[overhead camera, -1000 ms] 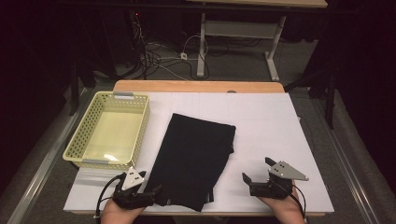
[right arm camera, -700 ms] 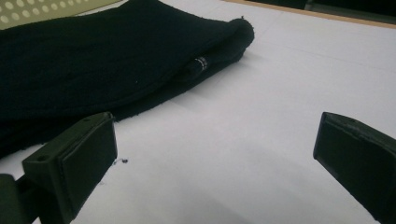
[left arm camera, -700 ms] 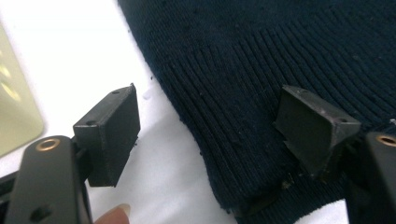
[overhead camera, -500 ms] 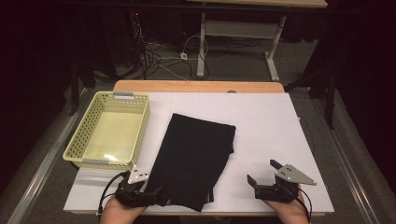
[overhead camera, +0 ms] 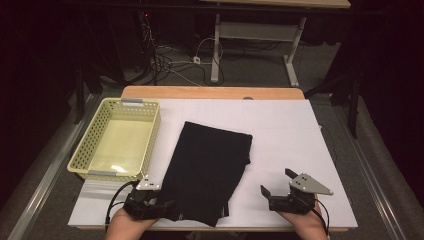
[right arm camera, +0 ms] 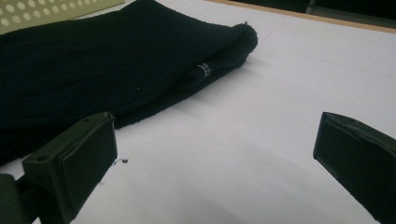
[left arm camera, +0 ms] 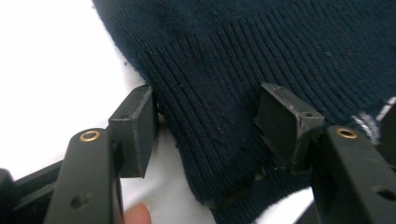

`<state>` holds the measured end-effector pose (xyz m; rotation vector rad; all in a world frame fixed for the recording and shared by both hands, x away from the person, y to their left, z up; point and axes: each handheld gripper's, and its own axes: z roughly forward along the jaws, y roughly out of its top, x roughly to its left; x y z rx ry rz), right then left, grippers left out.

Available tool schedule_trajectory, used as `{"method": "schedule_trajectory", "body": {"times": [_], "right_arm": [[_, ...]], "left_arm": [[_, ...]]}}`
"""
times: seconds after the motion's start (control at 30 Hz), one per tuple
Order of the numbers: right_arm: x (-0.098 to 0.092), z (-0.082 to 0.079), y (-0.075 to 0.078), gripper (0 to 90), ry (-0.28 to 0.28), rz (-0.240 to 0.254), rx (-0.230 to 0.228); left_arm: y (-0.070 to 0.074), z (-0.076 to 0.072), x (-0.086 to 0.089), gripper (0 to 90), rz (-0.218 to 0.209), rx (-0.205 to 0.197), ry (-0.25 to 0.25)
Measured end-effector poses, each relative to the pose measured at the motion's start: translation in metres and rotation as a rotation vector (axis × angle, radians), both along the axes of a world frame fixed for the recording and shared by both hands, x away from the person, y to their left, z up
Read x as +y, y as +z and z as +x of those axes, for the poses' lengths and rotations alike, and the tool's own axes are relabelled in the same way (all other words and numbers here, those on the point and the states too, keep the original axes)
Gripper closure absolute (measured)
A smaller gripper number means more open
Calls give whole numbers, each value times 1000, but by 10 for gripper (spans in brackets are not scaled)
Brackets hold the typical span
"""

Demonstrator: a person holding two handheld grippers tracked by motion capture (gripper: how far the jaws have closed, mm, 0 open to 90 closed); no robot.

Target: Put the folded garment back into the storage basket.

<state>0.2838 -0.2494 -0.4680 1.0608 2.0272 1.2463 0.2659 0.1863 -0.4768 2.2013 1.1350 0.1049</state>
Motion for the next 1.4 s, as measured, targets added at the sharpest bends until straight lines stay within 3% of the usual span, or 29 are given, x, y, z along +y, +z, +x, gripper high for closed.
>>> {"method": "schedule_trajectory", "body": {"times": [0.27, 0.33, 0.4, 0.5, 0.6, 0.8, 0.97, 1.03, 1.1, 1.17, 1.3, 1.4], "right_arm": [[8, 7, -1, 0, 9, -7, 0], [12, 8, 0, 0, 11, -6, -2], [16, 9, 1, 4, 20, -7, -3], [23, 11, 3, 28, 23, -1, 1], [31, 21, 6, 106, 18, -6, 7], [48, 76, 9, 202, -6, -30, 87], [62, 127, 4, 225, -64, -44, 146], [64, 144, 0, 227, -95, -72, 168], [62, 159, -2, 230, -124, -66, 192], [60, 171, -5, 221, -137, -60, 238], [67, 183, -11, 212, -79, -80, 331], [74, 181, -10, 277, -28, -87, 339]], "left_arm": [[-2, -4, -3, 541, -20, -15, -30], [-3, -5, -4, 604, -17, -37, -45], [-5, -9, -7, 688, 1, -90, -55], [-4, -12, -10, 730, 36, -128, -66], [-5, -13, -10, 737, 37, -139, -63], [-6, -13, -8, 735, 18, -134, -57], [-7, -12, -6, 735, -3, -133, -62], [-8, -12, -5, 734, -6, -134, -61], [-8, -12, -5, 735, -7, -135, -60], [-8, -13, -5, 734, -9, -137, -59], [-8, -13, -5, 734, -8, -137, -59], [-8, -13, -6, 734, -6, -138, -59]]}}
